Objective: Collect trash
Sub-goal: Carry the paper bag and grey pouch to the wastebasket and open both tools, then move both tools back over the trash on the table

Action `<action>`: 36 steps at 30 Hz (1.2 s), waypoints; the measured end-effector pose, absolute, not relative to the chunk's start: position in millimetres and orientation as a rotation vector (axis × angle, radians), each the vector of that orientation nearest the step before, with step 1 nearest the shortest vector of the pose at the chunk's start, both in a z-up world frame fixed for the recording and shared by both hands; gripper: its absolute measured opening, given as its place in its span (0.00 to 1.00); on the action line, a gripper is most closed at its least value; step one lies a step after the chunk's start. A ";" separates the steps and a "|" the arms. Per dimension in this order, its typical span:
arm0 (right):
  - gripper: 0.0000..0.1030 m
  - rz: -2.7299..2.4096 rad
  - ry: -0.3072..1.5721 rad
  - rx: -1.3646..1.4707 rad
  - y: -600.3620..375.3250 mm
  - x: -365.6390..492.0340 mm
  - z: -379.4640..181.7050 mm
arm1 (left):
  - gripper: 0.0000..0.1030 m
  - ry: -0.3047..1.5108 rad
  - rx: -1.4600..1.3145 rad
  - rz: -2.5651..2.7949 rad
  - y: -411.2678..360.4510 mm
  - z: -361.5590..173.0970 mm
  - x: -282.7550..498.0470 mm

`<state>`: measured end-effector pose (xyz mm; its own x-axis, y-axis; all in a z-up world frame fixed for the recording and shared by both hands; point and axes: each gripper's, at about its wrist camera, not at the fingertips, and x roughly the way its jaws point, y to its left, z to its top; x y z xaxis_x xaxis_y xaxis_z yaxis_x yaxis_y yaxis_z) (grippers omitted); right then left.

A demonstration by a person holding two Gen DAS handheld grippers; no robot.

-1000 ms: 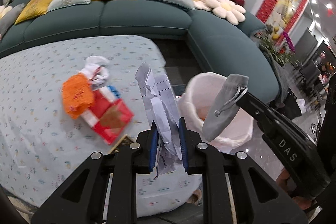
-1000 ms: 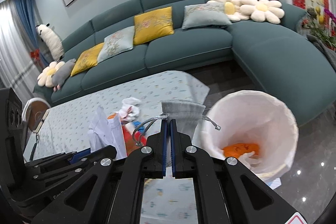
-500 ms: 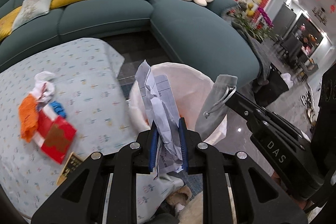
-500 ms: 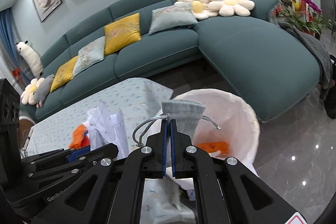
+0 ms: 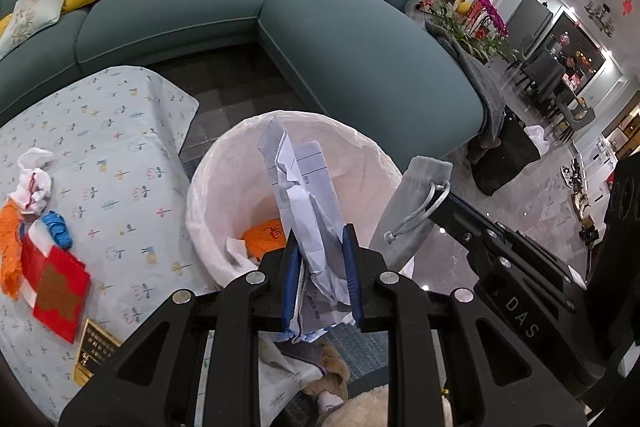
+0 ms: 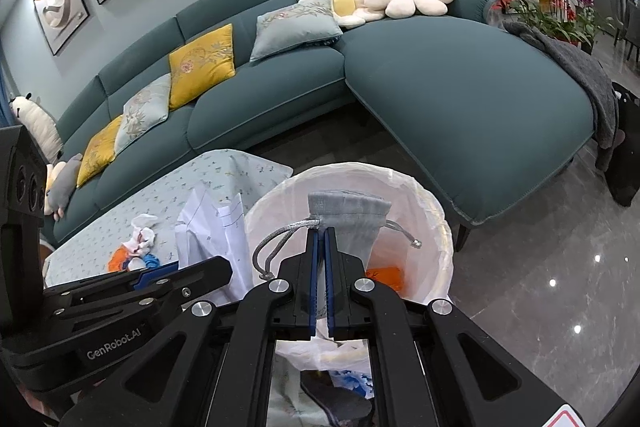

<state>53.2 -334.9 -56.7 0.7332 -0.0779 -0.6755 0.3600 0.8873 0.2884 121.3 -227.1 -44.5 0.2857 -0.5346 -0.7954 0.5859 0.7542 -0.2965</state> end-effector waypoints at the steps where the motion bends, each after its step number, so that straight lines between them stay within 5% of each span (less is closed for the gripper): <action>1: 0.03 -0.250 0.714 0.422 -336.1 54.8 -57.9 | 0.23 1.039 0.055 -0.746 -227.8 -45.0 121.0; 8: 0.03 -0.246 0.716 0.425 -339.8 60.6 -61.2 | 0.38 1.042 0.035 -0.710 -227.9 -47.3 128.7; 15: 0.03 -0.240 0.726 0.419 -336.8 68.3 -62.8 | 0.41 1.034 0.024 -0.678 -218.2 -46.2 133.1; 33: 0.35 -0.237 0.711 0.389 -312.6 77.1 -47.2 | 0.46 1.012 -0.028 -0.588 -172.5 -40.0 137.1; 36: 0.38 -0.231 0.707 0.389 -305.7 75.9 -43.3 | 0.56 1.005 -0.040 -0.569 -161.6 -35.3 135.0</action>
